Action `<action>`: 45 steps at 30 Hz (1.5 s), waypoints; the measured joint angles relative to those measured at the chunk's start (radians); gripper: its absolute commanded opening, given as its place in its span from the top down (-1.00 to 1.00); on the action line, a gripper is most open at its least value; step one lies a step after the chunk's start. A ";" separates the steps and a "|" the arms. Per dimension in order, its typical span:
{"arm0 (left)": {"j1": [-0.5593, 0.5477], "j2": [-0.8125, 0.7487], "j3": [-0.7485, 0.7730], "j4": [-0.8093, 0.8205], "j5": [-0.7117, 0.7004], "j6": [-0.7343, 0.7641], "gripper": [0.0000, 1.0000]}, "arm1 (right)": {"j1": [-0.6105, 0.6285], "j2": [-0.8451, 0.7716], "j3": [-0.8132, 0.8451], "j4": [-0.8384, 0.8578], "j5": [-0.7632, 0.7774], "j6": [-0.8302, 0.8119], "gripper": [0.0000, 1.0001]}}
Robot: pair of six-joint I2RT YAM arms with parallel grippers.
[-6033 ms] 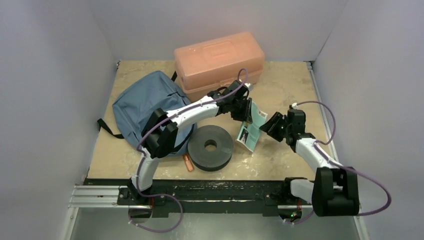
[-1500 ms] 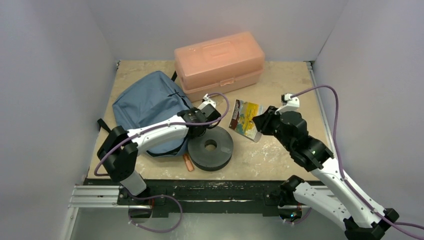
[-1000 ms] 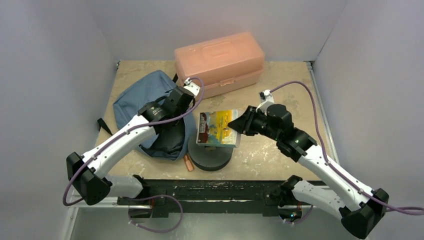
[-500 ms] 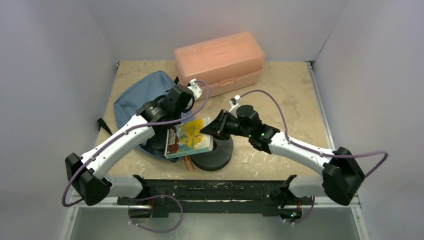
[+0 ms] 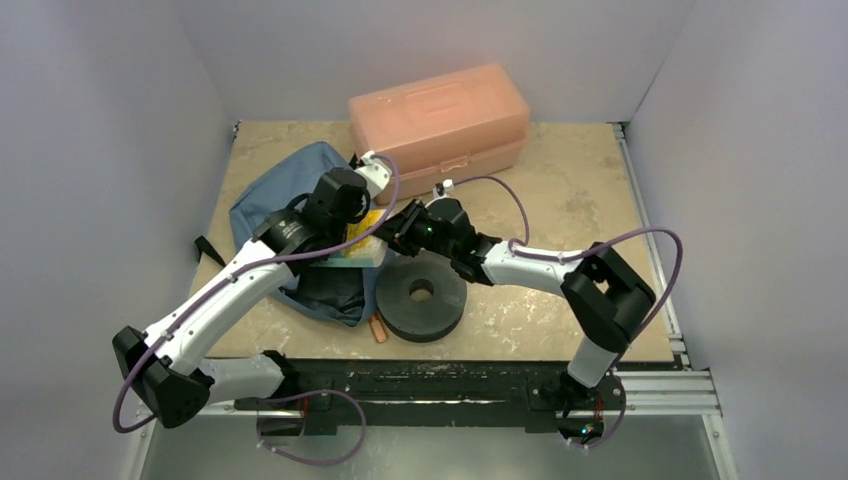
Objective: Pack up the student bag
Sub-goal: Place the book in the student bag.
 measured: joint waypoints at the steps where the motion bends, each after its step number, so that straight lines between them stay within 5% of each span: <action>1: 0.011 -0.012 -0.001 0.000 0.010 -0.004 1.00 | 0.002 0.017 0.012 0.020 0.025 0.000 1.00; 13: 0.174 -0.071 -0.001 -0.006 0.226 -0.117 1.00 | 0.136 0.364 0.218 0.303 0.402 -0.172 1.00; 21: 0.233 -0.071 0.019 -0.010 0.362 -0.183 1.00 | 0.254 0.499 0.399 0.317 0.690 -0.279 1.00; 29: 0.249 -0.071 0.026 -0.013 0.423 -0.223 1.00 | 0.270 0.711 0.678 0.280 0.847 -0.275 0.63; 32: 0.251 -0.071 0.026 -0.018 0.429 -0.230 1.00 | 0.269 0.757 0.737 0.274 0.858 -0.274 0.22; 36: 0.253 -0.071 0.026 -0.022 0.436 -0.230 1.00 | 0.267 0.758 0.722 0.289 0.828 -0.291 -0.21; 45: 0.263 -0.071 0.026 -0.053 0.446 -0.232 1.00 | 0.266 0.641 0.502 0.308 0.632 -0.329 -0.53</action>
